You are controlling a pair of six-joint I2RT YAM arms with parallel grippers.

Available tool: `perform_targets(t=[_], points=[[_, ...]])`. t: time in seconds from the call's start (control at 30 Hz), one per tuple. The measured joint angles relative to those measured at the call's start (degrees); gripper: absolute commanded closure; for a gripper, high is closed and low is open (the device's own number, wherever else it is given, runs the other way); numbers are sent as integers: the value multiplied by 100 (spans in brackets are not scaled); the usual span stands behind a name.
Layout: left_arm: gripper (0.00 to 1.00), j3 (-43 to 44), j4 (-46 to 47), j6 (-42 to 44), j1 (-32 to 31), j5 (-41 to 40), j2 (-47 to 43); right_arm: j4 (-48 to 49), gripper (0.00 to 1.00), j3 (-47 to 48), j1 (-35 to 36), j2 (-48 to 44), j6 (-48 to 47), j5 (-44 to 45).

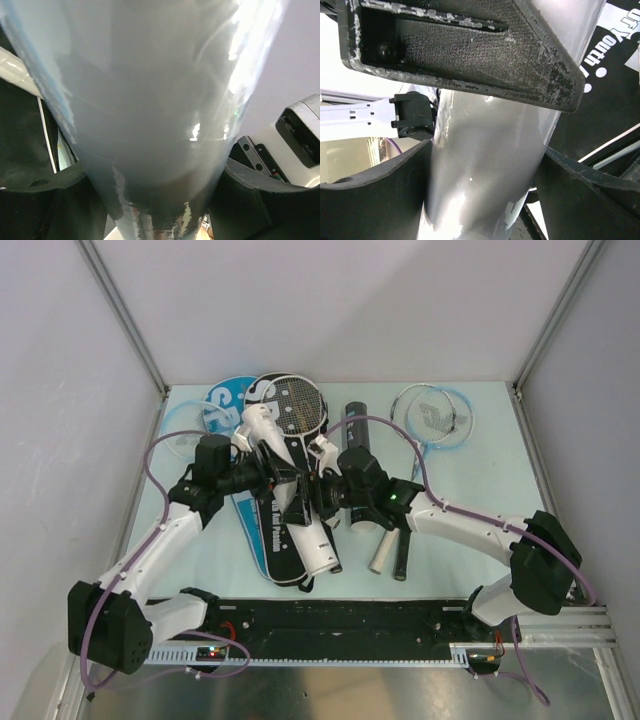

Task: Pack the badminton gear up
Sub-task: Place the shuttle tube at the center of the board.

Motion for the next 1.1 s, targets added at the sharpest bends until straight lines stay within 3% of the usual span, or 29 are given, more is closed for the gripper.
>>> perform_targets(t=[0.17,0.27,0.6,1.1], points=[[7,61,48,-42,-24,7,157,105,41,-79,-144,-9,90,-96],[1,98,66,-48,-39,11,173,365,51,-299,-291,-24,192,-256],[0,227,79,-26,-55,13,240,861,54,-1152,-723,-446,387,-402],[0,597,-435,697,125,-745,50,264,54,-1849,-2277,-1318,334,470]])
